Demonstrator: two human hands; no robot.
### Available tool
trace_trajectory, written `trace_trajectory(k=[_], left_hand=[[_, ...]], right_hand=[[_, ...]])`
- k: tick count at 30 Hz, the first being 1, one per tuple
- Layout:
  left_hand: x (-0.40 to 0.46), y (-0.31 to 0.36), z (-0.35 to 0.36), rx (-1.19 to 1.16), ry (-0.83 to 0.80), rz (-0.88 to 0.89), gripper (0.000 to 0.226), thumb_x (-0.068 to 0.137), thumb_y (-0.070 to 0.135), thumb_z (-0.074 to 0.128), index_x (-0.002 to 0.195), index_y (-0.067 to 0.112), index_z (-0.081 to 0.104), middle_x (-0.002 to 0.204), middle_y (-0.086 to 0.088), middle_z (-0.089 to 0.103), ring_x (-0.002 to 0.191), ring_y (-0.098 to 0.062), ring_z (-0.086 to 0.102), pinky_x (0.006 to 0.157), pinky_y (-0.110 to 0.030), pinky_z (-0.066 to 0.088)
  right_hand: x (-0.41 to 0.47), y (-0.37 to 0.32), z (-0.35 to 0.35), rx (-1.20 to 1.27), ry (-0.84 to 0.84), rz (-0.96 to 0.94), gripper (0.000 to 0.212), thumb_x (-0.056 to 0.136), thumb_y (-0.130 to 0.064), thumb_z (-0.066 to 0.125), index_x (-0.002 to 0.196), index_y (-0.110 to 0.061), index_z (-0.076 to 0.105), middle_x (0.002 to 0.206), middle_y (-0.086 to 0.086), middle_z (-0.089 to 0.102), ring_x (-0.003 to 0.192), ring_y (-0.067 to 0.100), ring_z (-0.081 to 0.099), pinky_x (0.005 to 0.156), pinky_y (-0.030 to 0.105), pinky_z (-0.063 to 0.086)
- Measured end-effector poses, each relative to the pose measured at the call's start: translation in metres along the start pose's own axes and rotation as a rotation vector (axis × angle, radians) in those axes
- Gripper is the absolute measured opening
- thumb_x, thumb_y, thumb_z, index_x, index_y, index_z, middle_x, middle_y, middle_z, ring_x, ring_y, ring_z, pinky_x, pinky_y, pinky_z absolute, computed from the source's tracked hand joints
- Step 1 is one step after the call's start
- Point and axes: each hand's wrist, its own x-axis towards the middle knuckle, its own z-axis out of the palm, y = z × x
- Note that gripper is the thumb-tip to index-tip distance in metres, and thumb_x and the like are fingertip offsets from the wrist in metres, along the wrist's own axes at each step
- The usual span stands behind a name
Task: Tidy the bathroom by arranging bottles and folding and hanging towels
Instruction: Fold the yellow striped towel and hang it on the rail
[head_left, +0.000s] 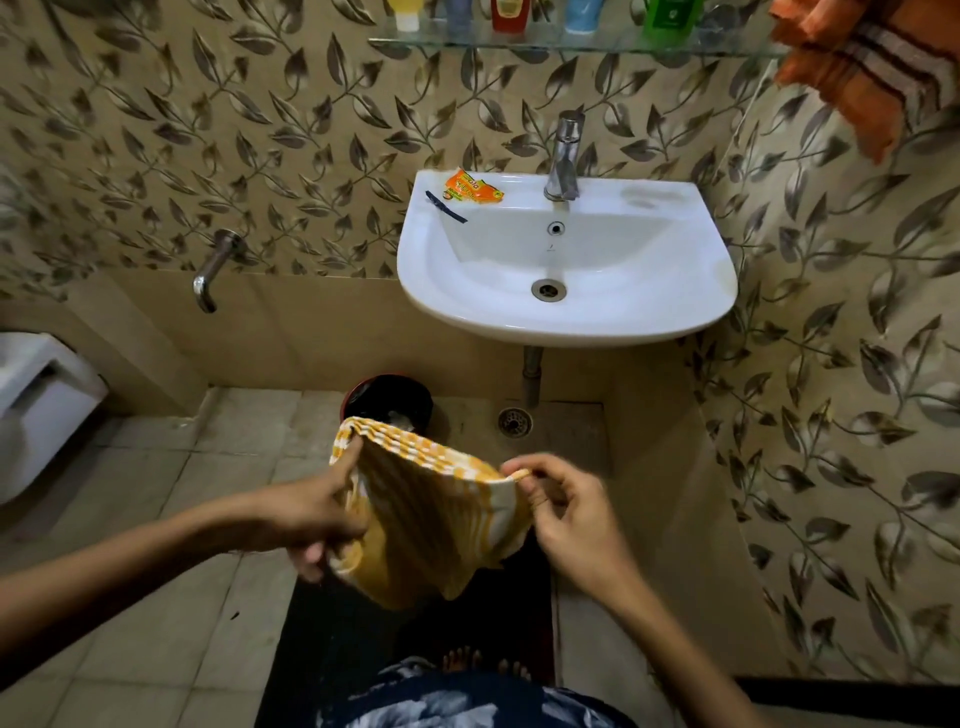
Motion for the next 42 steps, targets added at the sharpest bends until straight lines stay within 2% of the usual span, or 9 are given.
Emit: trace_trajectory(k=[3,8,13,22,25,32,35,38,42], left_hand=[[0.004,0.013,0.004,-0.284,0.074,-0.015,0.092,0.093,0.003,0.051,0.145,0.039,-0.016,0.056,-0.011,0.063,0.028,-0.006,0.04,0.031,-0.02,0.042],[-0.01,0.021,0.025,-0.341,0.049,-0.046,0.098,0.09,0.004,0.054,0.142,0.045,-0.018,0.054,-0.009,0.064,0.026,-0.006,0.039,0.029,-0.017,0.038],[-0.021,0.014,0.045,-0.414,-0.019,-0.042,0.102,0.09,0.005,0.055,0.138,0.048,-0.024,0.054,-0.009,0.064,0.027,-0.006,0.041,0.03,-0.018,0.042],[-0.017,0.017,0.048,-0.555,0.094,0.009,0.098,0.091,0.004,0.053,0.14,0.047,-0.019,0.051,-0.008,0.061,0.027,-0.007,0.042,0.031,-0.02,0.045],[-0.016,0.021,0.045,-0.588,0.132,0.023,0.092,0.091,0.004,0.052,0.143,0.046,-0.012,0.05,-0.007,0.061,0.027,-0.006,0.042,0.031,-0.021,0.046],[-0.025,0.042,0.042,-0.546,0.093,0.167,0.07,0.094,0.02,0.051,0.14,0.05,0.006,0.068,-0.006,0.072,0.029,-0.007,0.043,0.033,-0.024,0.048],[-0.029,0.042,0.04,-0.321,0.161,0.421,0.059,0.078,0.044,0.059,0.131,0.046,0.034,0.07,-0.011,0.071,0.033,-0.013,0.05,0.036,-0.025,0.049],[-0.023,0.028,0.042,-0.046,0.508,0.696,0.052,0.076,0.06,0.059,0.122,0.036,0.053,0.063,0.001,0.066,0.047,-0.004,0.057,0.042,-0.014,0.044],[-0.005,-0.001,0.032,0.826,0.795,0.99,0.052,0.077,0.065,0.052,0.111,0.025,0.059,0.085,0.006,0.064,0.066,-0.006,0.056,0.048,-0.02,0.043]], right_hand=[[-0.013,0.001,0.042,0.095,-0.001,0.063,0.022,0.093,-0.018,0.055,0.093,-0.036,0.068,0.093,-0.012,0.072,0.086,0.006,0.068,0.073,0.031,0.058],[-0.024,-0.003,0.066,0.143,0.022,0.122,0.022,0.093,-0.021,0.054,0.091,-0.039,0.067,0.087,-0.017,0.07,0.079,-0.002,0.065,0.064,0.011,0.049],[-0.011,-0.009,0.053,0.362,0.331,0.219,0.022,0.094,-0.005,0.052,0.091,-0.022,0.066,0.085,-0.007,0.07,0.075,-0.004,0.068,0.062,0.009,0.05],[-0.037,-0.021,0.06,0.258,-0.004,0.048,0.015,0.088,-0.038,0.059,0.1,-0.038,0.068,0.096,-0.011,0.072,0.091,0.005,0.069,0.077,0.021,0.054],[-0.042,-0.026,0.061,0.198,-0.107,0.019,0.043,0.073,-0.056,0.072,0.112,-0.041,0.063,0.11,-0.015,0.065,0.103,0.003,0.065,0.083,0.018,0.053],[-0.016,-0.032,0.043,0.163,-0.027,-0.051,0.035,0.078,-0.012,0.069,0.105,-0.035,0.067,0.104,-0.01,0.069,0.096,0.006,0.068,0.081,0.023,0.055],[-0.006,-0.037,0.032,0.176,-0.065,-0.076,0.037,0.079,-0.003,0.062,0.1,-0.033,0.069,0.1,-0.008,0.071,0.095,0.007,0.069,0.08,0.019,0.054],[0.0,-0.038,0.022,0.214,-0.023,-0.076,0.037,0.084,-0.001,0.062,0.096,-0.035,0.069,0.095,-0.009,0.072,0.091,0.008,0.069,0.079,0.018,0.053],[0.01,-0.04,0.004,0.274,0.09,-0.094,0.032,0.087,0.003,0.06,0.092,-0.028,0.069,0.092,-0.008,0.073,0.086,0.006,0.07,0.073,0.013,0.052]])
